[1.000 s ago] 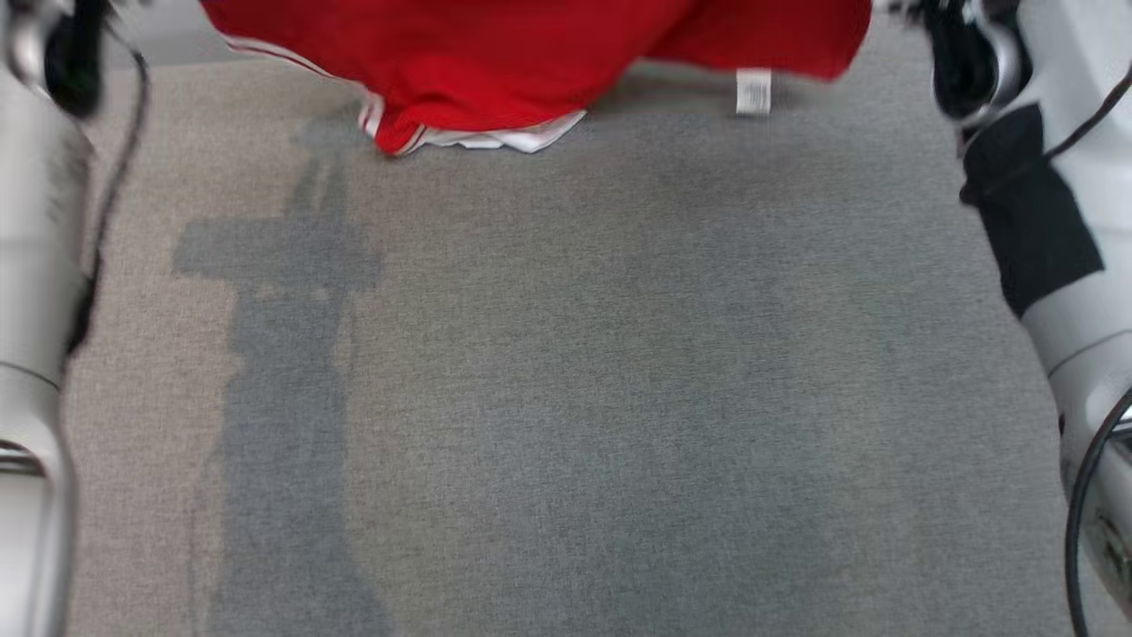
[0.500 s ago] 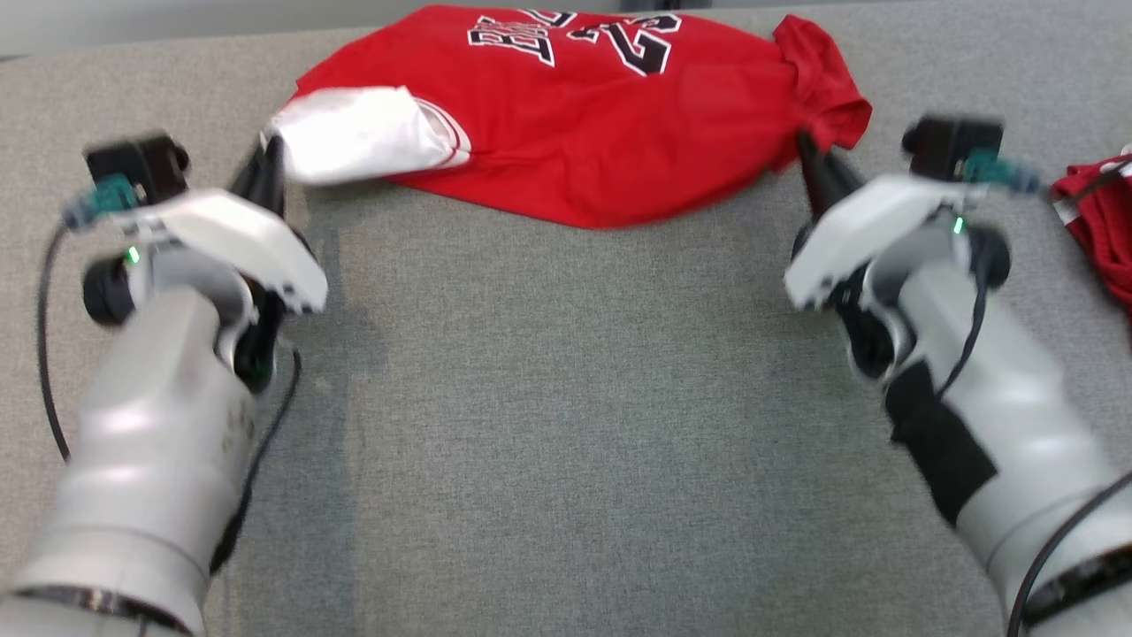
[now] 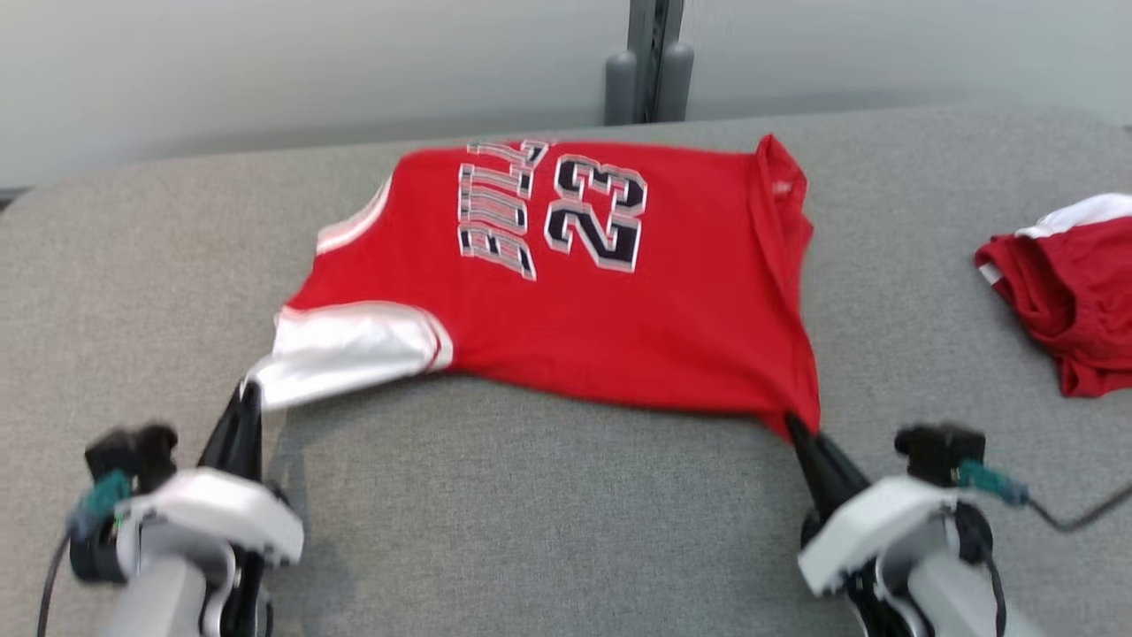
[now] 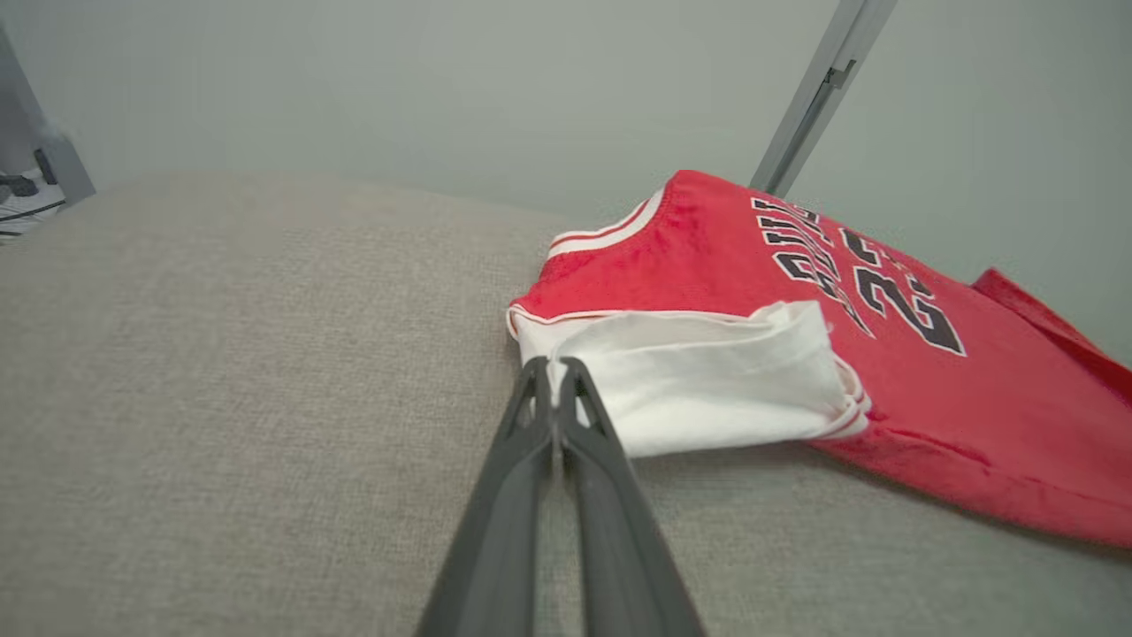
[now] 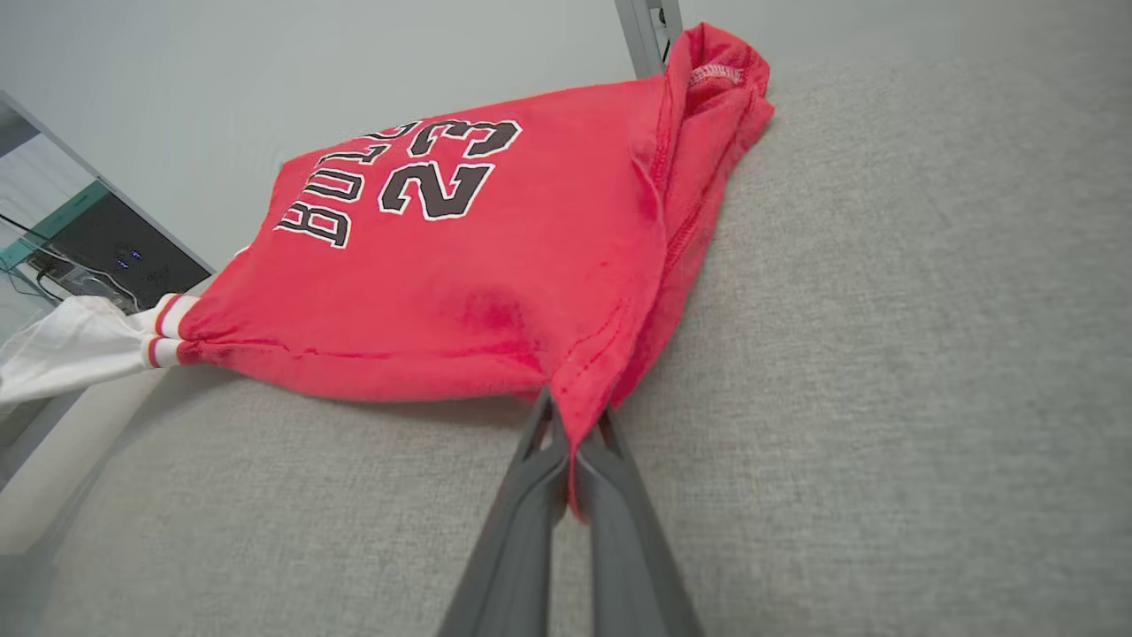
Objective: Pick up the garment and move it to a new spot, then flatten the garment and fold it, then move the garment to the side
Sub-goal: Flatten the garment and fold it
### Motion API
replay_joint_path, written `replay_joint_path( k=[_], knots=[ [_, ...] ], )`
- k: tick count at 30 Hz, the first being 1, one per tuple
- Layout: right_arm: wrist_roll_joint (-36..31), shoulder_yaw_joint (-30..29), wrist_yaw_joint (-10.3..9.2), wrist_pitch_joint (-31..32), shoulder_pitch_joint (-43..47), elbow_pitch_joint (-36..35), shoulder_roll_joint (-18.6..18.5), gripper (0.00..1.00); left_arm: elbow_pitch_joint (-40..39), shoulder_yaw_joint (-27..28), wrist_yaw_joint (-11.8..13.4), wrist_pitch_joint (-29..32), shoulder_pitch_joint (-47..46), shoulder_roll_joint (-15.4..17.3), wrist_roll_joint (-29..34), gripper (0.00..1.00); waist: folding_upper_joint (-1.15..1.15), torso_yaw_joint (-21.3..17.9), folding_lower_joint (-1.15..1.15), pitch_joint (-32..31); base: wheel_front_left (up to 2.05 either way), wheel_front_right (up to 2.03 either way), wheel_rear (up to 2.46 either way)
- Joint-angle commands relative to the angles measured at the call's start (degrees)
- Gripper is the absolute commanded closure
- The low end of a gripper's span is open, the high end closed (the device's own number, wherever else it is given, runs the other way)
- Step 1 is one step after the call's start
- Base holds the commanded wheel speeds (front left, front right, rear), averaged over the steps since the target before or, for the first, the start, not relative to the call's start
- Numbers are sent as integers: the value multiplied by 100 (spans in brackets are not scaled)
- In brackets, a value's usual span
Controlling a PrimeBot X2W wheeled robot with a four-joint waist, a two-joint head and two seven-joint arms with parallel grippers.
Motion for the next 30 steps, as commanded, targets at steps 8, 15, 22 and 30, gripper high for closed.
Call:
replay_joint_path(
  k=[8, 15, 22, 30],
  knots=[
    [-530, -726, 2, -25, 1966, -1290, -212, 100, -2455, 337, 744, 82, 2557, 41, 398, 100, 0, -1, 0, -742, 0, 0, 0],
    [-1062, -1371, 2, 194, 3382, -2270, -180, 100, -4694, 285, 1565, 981, 4153, 293, 550, 100, 0, 71, 0, -928, 0, 0, 0],
    [-1551, -2125, 2, 819, 4444, -3222, 58, 100, -5894, 21, 2106, 1990, 5137, 468, 642, 100, 0, 90, 0, -958, 0, 0, 0],
    [-1916, -2553, 2, 1399, 4955, -3942, 291, 100, -6487, -157, 2397, 2712, 5448, 631, 700, 100, 0, 37, 0, -882, 0, 0, 0]
  ],
)
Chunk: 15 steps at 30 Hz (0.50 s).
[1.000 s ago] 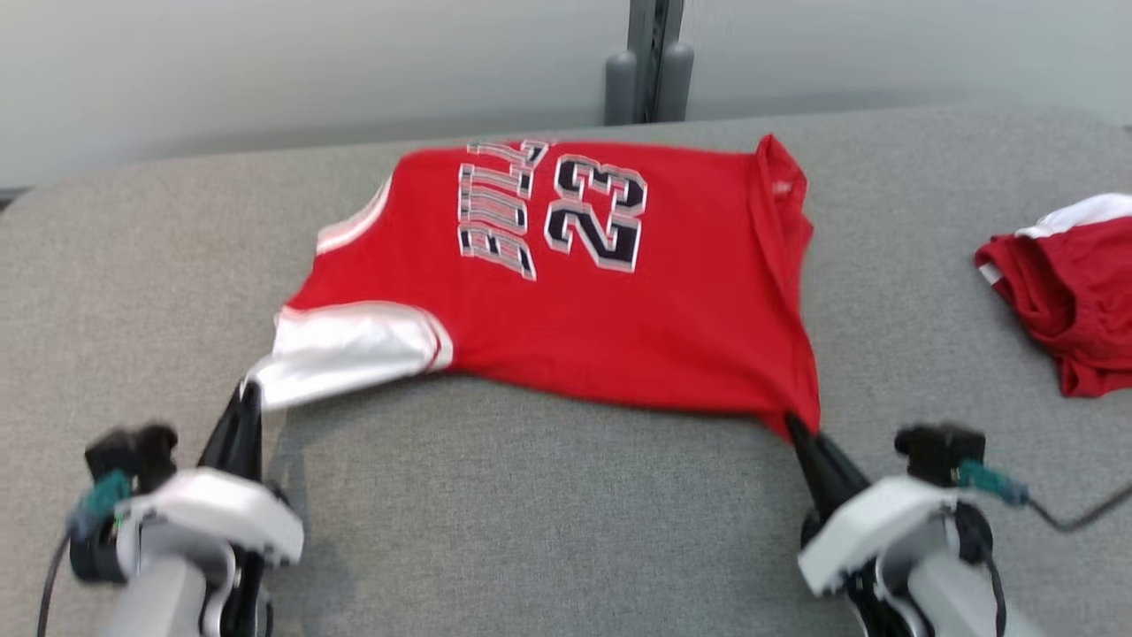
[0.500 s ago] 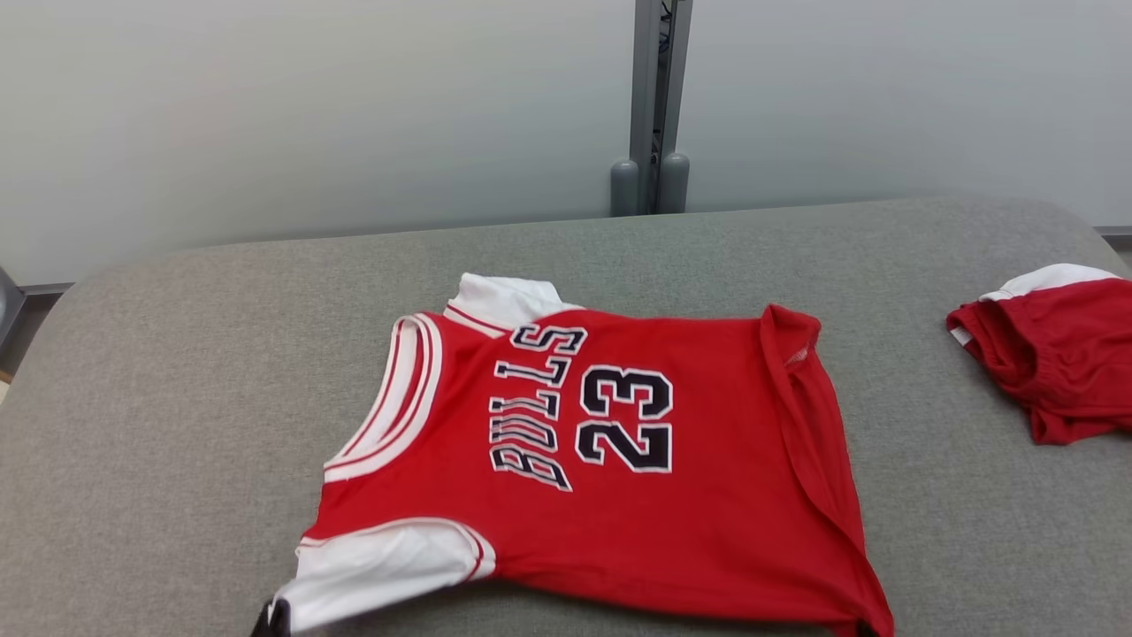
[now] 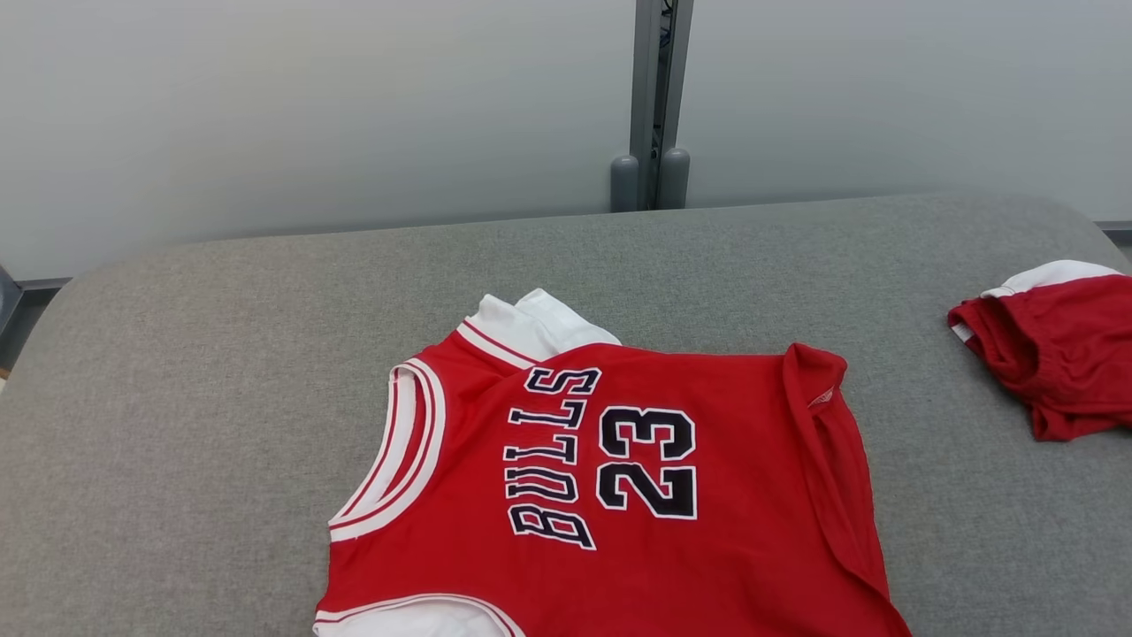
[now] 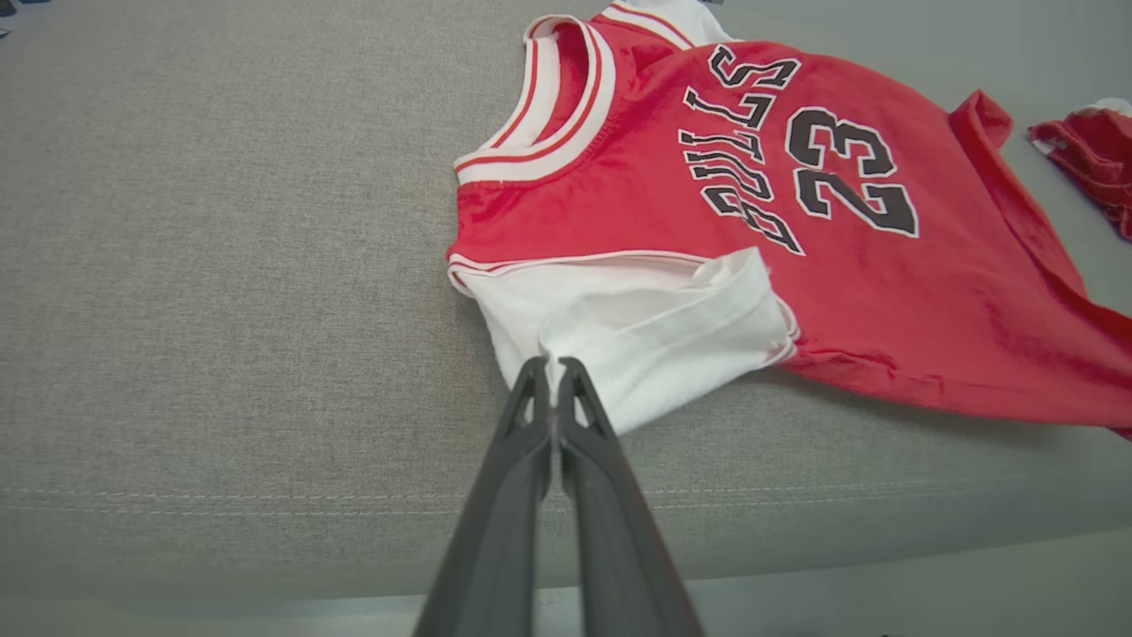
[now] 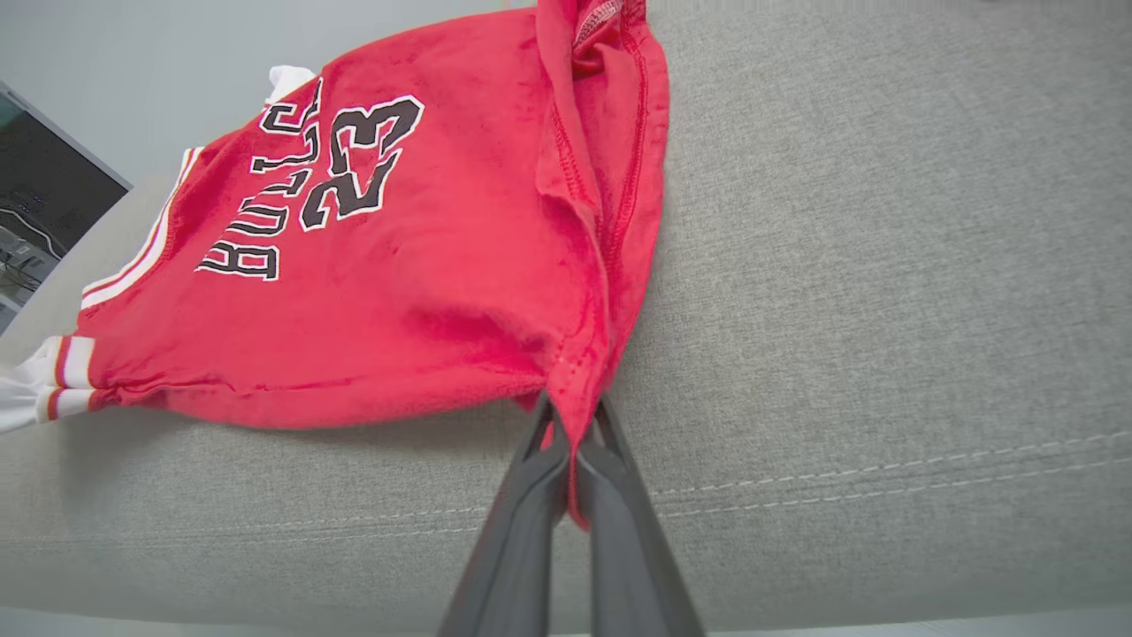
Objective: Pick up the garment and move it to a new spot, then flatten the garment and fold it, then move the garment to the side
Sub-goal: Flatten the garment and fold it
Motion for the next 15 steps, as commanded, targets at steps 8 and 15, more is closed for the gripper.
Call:
replay_joint_path(
  k=[8, 15],
  knots=[
    [-13, -109, 1, 209, -144, -42, 182, 100, 49, 104, -105, 107, -402, 129, -72, 100, 0, -72, 0, 224, 0, 0, 0],
    [29, -243, 1, 447, -744, -1, 306, 100, 379, 178, -565, 133, -1433, 333, -146, 100, 0, -77, 0, 707, 0, 0, 0]
  ],
)
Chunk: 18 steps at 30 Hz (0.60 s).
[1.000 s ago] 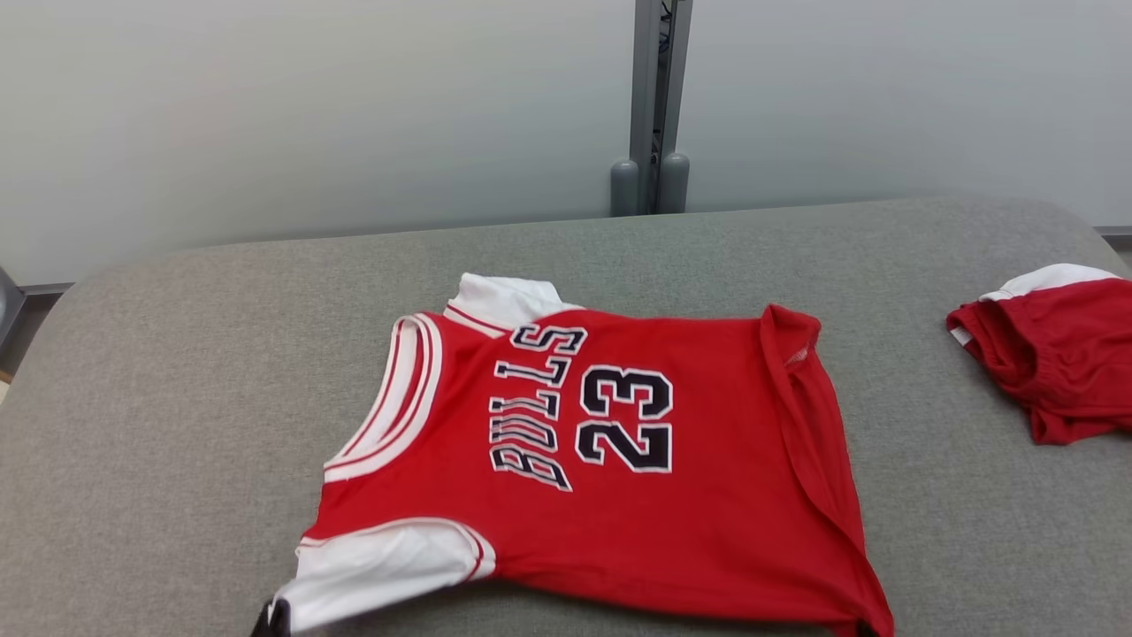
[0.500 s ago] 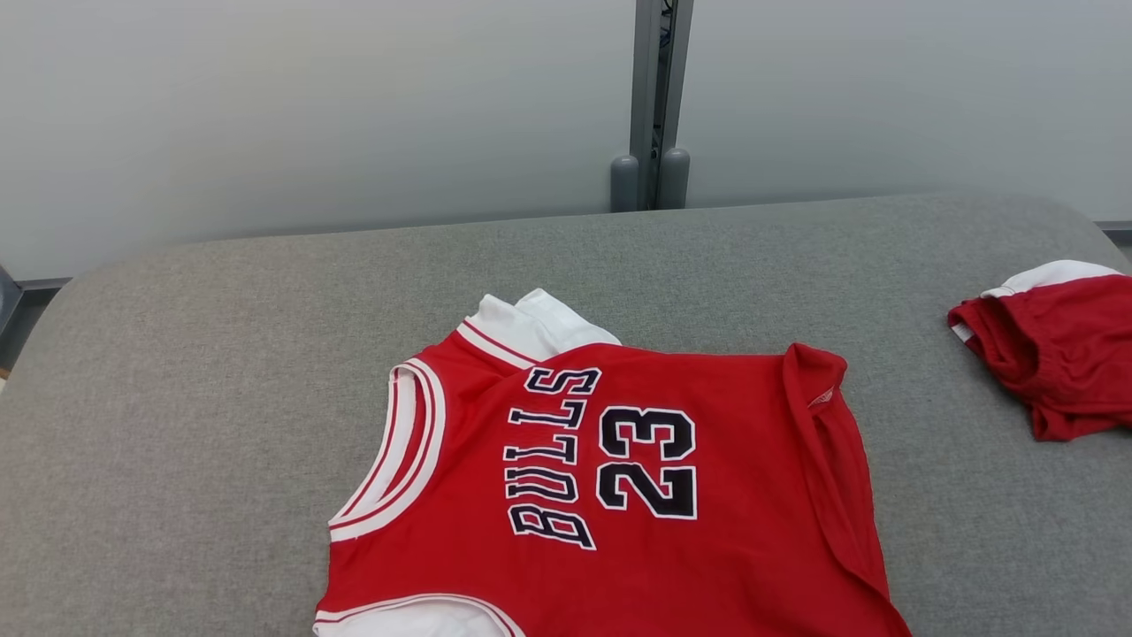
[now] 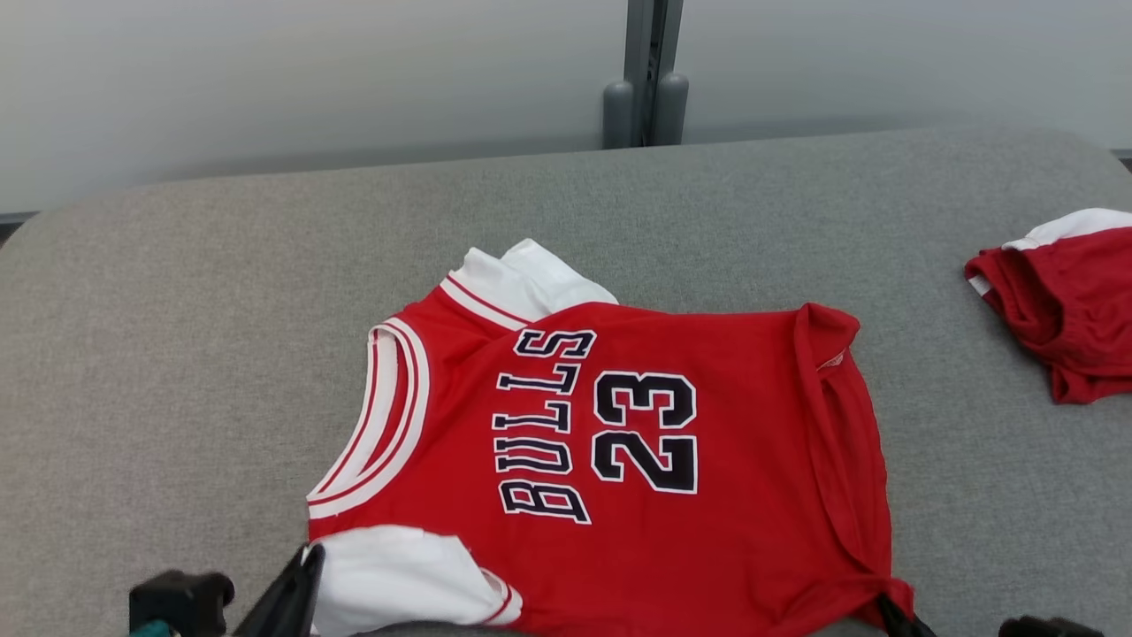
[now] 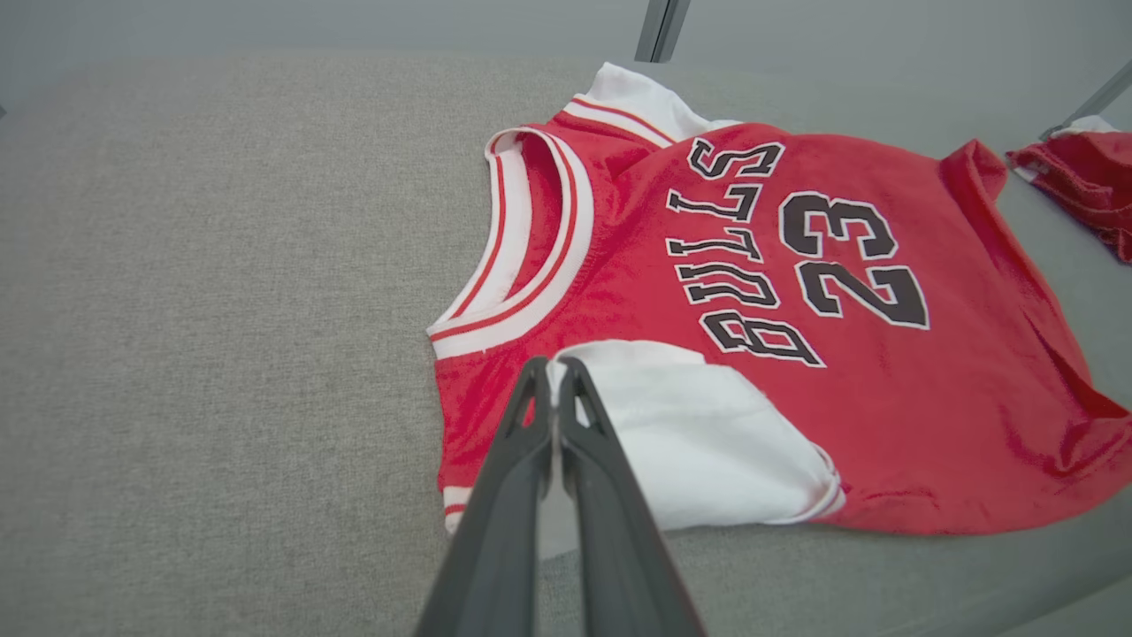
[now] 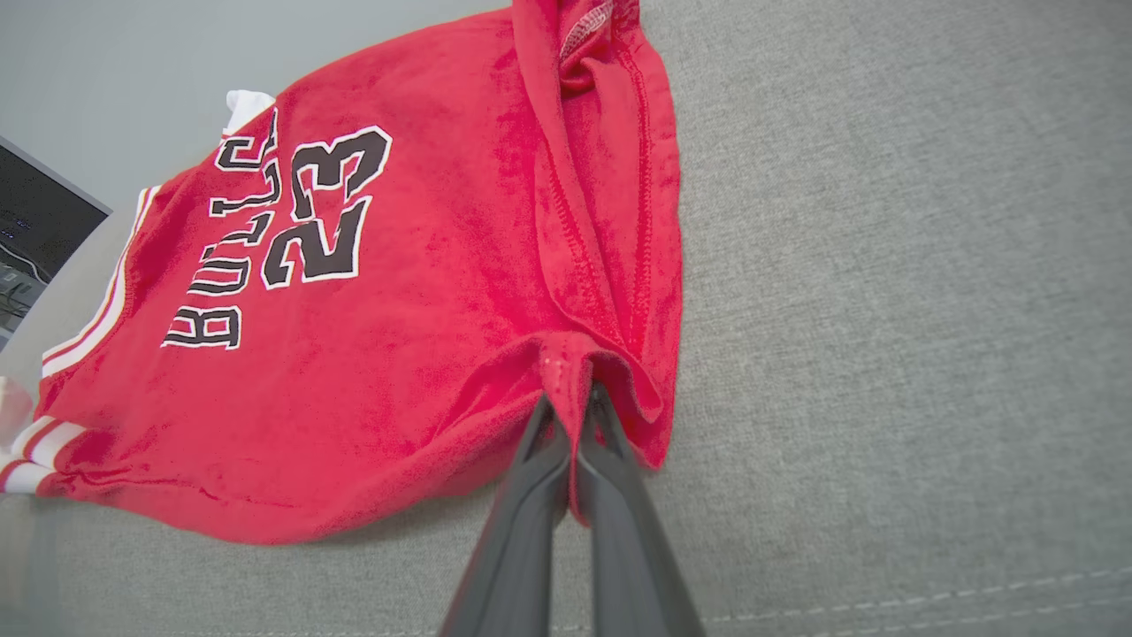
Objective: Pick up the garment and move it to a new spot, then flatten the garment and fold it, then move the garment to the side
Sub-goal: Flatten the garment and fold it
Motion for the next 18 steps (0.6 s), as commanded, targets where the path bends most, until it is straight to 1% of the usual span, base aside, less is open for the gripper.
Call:
replay_joint_path(
  k=[1, 5, 6, 10, 15, 16, 17, 18],
  knots=[
    [-10, -46, 1, 87, -220, 21, 3, 100, 146, 34, -121, 5, -371, 59, -42, 100, 0, -6, 0, 273, 0, 0, 0],
    [17, -78, 1, 245, -658, 161, 12, 100, 645, 60, -434, -63, -1151, 84, -112, 100, 0, -3, 0, 579, 0, 0, 0],
    [83, -102, 1, 222, -837, 257, 17, 100, 931, 69, -557, -144, -1491, 58, -140, 100, 0, 16, 0, 674, 0, 0, 0],
    [177, -184, 1, 168, -1038, 534, 18, 100, 1474, 46, -775, -337, -2015, -35, -179, 100, 0, 41, 0, 768, 0, 0, 0],
    [135, -85, 1, 66, -1271, 701, 20, 100, 2128, 13, -1004, -596, -2418, -134, -242, 99, 0, -1, 0, 857, 0, 0, 0],
    [126, -87, 1, 20, -1301, 722, 18, 66, 2257, 14, -1058, -679, -2479, -157, -259, 53, 0, -11, 0, 859, 0, 0, 0],
    [101, -79, 1, -18, -1324, 720, 18, 15, 2343, 29, -1109, -796, -2528, -200, -295, 0, 0, -18, 0, 860, 0, 0, 0],
    [102, -56, 1, -73, -1353, 699, 19, 0, 2432, 47, -1151, -899, -2559, -245, -320, 0, 0, -28, 0, 859, 0, 0, 0]
  ],
)
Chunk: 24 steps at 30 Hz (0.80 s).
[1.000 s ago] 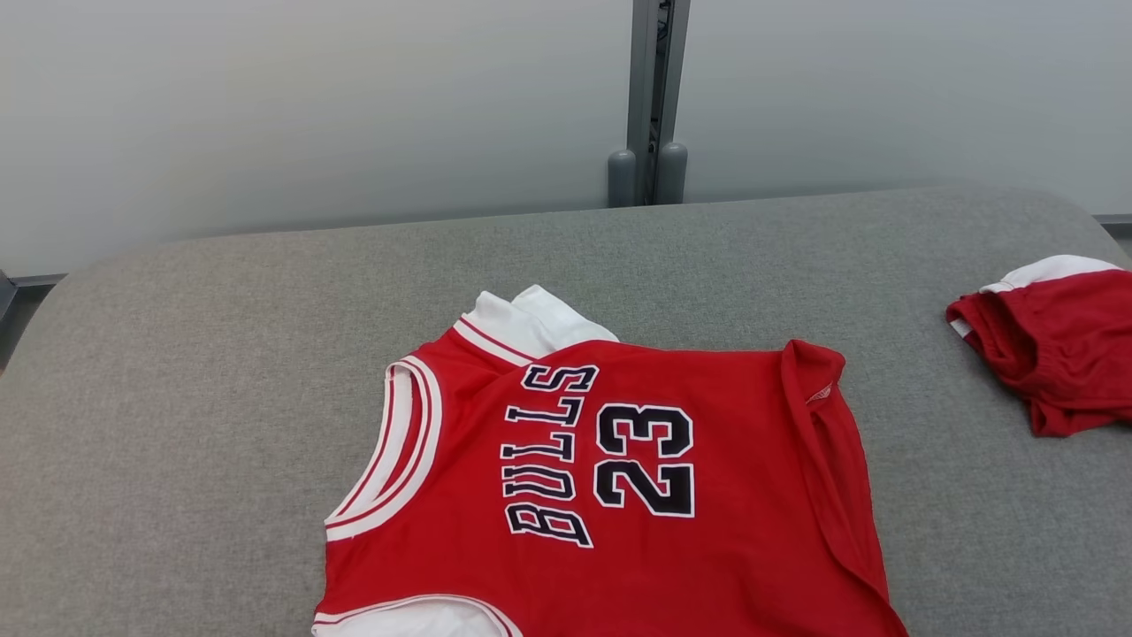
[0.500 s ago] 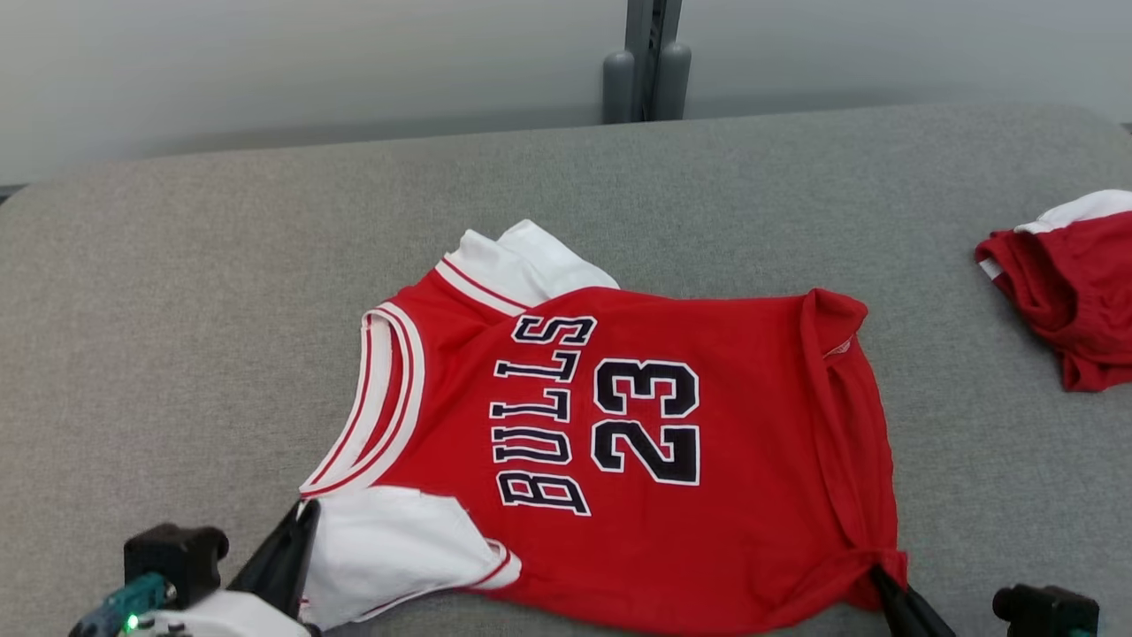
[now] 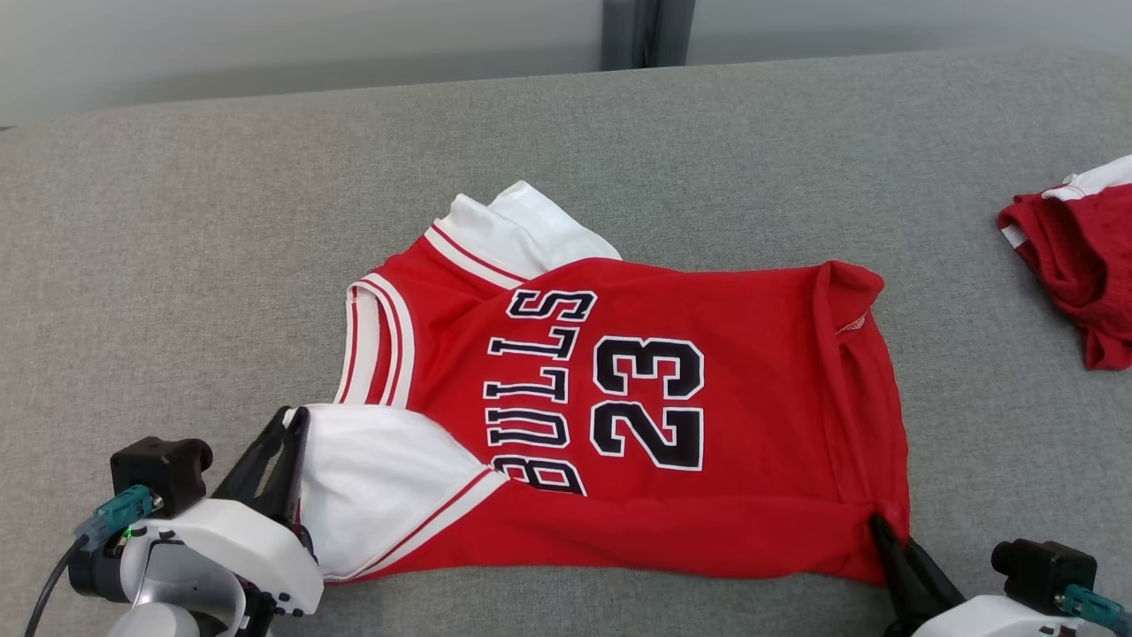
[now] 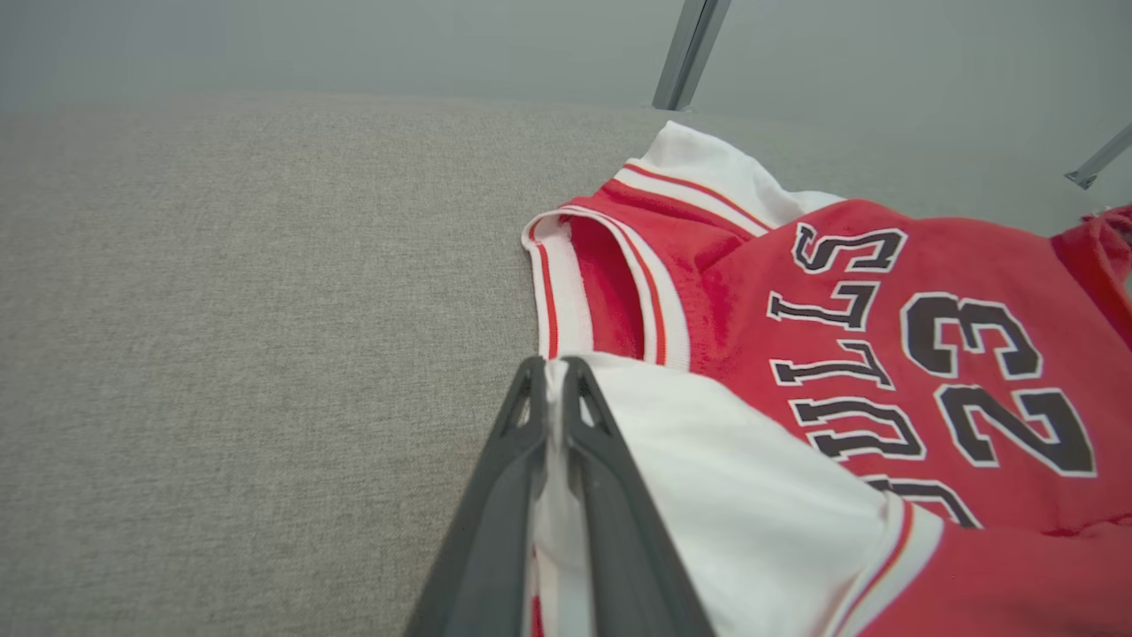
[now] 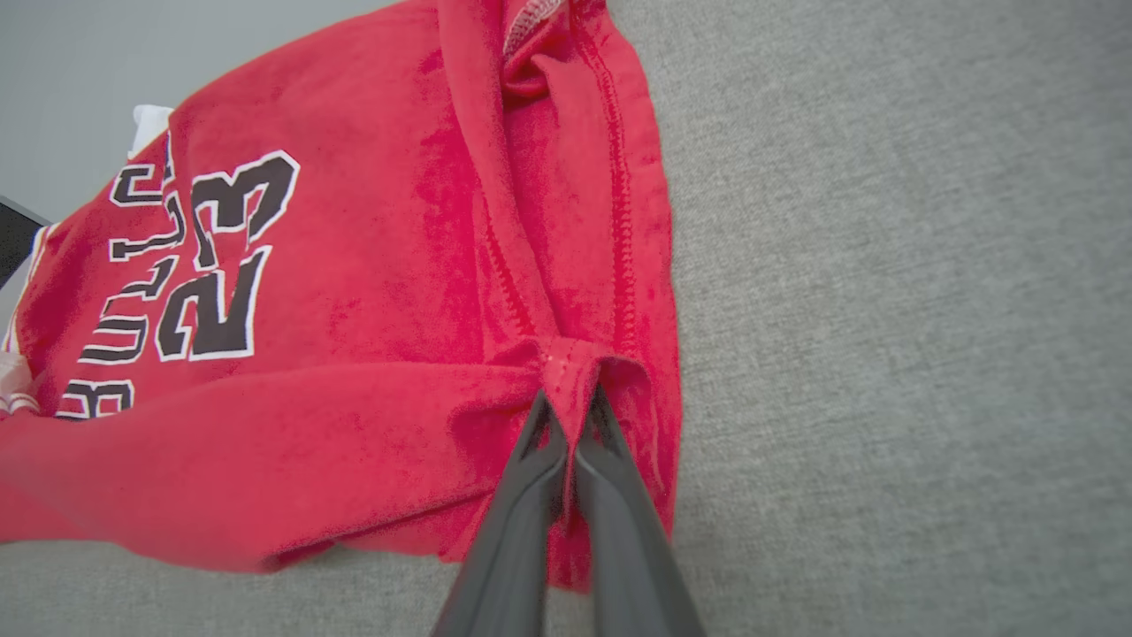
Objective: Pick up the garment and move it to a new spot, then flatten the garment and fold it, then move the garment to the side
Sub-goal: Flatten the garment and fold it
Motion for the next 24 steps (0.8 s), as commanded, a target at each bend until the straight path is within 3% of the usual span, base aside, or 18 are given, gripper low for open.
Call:
replay_joint_path(
  k=[1, 5, 13, 24],
  knots=[
    [-64, 22, 1, -129, -85, -65, -17, 0, 120, 54, -43, -194, -122, -53, -56, 0, 0, -14, 0, -12, 0, 0, 0],
    [-418, 19, 1, -431, -75, -362, -20, 0, 278, 206, 40, -761, 14, -263, -84, 0, 0, -38, 0, -111, 0, 0, 0],
    [-1254, -253, 1, -1033, -38, -1130, -27, 0, -20, 690, 483, -1835, 500, -533, 51, 0, 0, -54, 0, -415, 0, 0, 0],
    [-1716, -195, 1, -1285, 70, -1092, -18, 0, -450, 856, 752, -2039, 1493, -731, 557, 0, 0, -90, 0, -964, 0, 0, 0]
  ],
)
